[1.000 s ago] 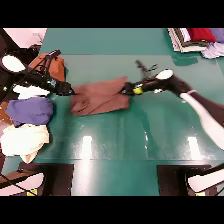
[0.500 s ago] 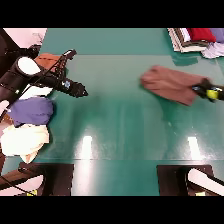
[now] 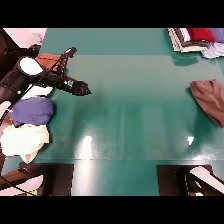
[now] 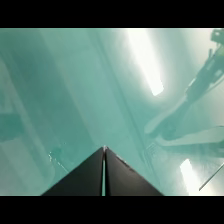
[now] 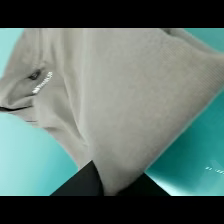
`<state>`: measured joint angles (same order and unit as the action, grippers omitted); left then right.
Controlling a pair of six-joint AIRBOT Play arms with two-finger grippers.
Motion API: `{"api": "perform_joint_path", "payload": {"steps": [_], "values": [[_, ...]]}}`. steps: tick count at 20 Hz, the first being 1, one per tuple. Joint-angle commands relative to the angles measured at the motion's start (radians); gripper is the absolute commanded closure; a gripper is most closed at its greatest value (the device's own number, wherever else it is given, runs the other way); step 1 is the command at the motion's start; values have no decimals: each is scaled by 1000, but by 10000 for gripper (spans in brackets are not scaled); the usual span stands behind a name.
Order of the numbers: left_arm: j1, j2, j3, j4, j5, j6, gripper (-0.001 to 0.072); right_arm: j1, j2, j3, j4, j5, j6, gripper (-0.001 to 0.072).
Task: Fold the shirts.
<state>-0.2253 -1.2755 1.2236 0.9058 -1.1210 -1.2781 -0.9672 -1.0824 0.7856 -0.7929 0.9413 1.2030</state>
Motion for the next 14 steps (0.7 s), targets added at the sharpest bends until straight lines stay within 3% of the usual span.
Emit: {"api": "perform_joint_path", "payload": {"steps": [1, 2, 3, 4, 6, 8, 14], "values": [[-1, 0, 1, -1, 3, -5, 685, -40, 5, -7, -62, 55, 0, 694], [0, 0, 1, -1, 3, -4, 685, -40, 5, 5, -108, 90, 0, 538], [0, 0, 1, -1, 3, -4, 685, -40, 5, 24, -185, 127, 0, 254], [0, 0, 1, 0, 2, -4, 685, -40, 5, 47, -267, 169, 2, 157], [-1, 0, 1, -1, -1, -4, 685, -40, 5, 128, -465, 270, 55, 151], [-1, 0, 1, 0, -5, 5, 685, -40, 5, 210, -542, 327, 119, 152], [0, 0, 1, 0, 5, 22, 685, 163, 5, 304, -217, 374, 119, 155]]}}
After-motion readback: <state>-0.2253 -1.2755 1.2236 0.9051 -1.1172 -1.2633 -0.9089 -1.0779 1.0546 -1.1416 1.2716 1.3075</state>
